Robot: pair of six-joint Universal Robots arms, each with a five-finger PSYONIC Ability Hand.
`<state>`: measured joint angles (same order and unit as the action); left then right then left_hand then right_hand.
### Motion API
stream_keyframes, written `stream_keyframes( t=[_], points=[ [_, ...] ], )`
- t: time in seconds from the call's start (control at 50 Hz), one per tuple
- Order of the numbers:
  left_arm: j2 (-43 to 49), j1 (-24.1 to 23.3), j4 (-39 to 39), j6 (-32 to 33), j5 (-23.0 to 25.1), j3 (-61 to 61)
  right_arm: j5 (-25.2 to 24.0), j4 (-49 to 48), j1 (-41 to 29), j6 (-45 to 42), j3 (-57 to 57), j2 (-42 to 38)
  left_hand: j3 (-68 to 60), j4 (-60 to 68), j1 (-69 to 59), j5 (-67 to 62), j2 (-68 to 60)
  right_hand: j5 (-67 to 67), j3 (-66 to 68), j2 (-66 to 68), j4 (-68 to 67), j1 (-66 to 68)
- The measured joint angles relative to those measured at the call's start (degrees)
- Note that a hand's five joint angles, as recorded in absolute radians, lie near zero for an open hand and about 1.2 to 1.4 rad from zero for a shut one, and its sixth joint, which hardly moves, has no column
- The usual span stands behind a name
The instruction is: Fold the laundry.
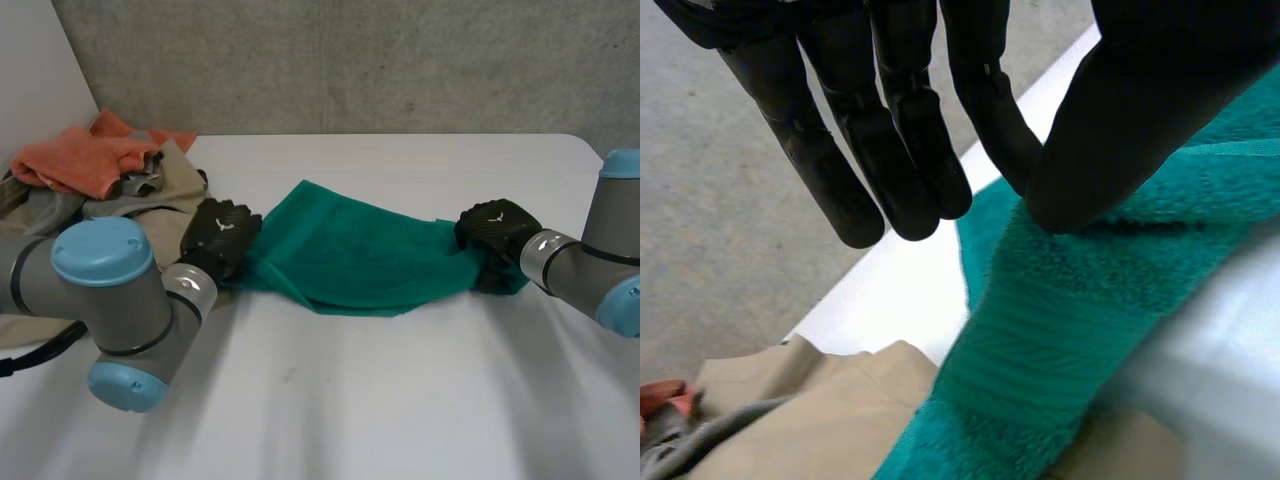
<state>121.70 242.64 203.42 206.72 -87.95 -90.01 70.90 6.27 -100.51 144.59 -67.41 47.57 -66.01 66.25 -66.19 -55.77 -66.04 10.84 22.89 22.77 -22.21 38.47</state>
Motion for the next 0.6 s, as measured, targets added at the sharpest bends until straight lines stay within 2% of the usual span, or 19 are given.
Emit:
stream_keyframes(
  t=[0.12,0.2,0.34,0.42,0.48,0.52,0.6],
  points=[
    [1.60,-1.01,-2.87,2.10,0.53,0.56,0.51,-0.39,-0.42,0.51,0.27,-0.75,8.28,-8.57,9.36,8.10,8.62,0.01,0.00,0.00,0.00,0.00],
    [2.87,-1.20,-5.16,3.82,-0.21,1.63,1.01,-0.50,-0.35,0.54,0.33,-1.04,19.58,-20.19,20.80,19.60,19.82,1.14,0.15,0.14,-0.27,0.00],
    [4.46,-0.87,-6.53,4.90,-2.95,3.32,1.77,-1.39,-0.39,0.59,-0.31,-0.92,27.96,-28.59,27.80,28.34,28.08,8.13,5.44,5.61,-6.51,0.00],
    [5.02,-0.50,-6.11,4.91,-3.88,3.96,2.05,-2.08,-0.63,0.54,-0.86,-0.81,28.11,-28.69,27.81,28.54,28.28,16.69,14.41,14.76,-15.03,1.50],
    [5.29,-0.20,-5.65,4.84,-4.05,4.31,2.21,-2.52,-0.77,0.56,-1.15,-0.70,27.06,-27.45,26.73,27.08,26.91,29.96,28.05,28.60,-28.57,13.68],
    [5.60,0.10,-5.28,4.87,-3.95,4.74,2.28,-2.84,-0.88,0.55,-1.46,-0.48,22.30,-22.43,21.88,22.00,22.31,41.80,39.81,40.49,-40.48,24.34],
    [6.30,0.49,-5.05,5.18,-3.33,5.82,2.31,-3.02,-0.98,0.34,-2.25,0.33,4.44,-4.41,2.65,4.39,3.71,46.16,44.80,44.91,-45.95,26.15]
  ],
)
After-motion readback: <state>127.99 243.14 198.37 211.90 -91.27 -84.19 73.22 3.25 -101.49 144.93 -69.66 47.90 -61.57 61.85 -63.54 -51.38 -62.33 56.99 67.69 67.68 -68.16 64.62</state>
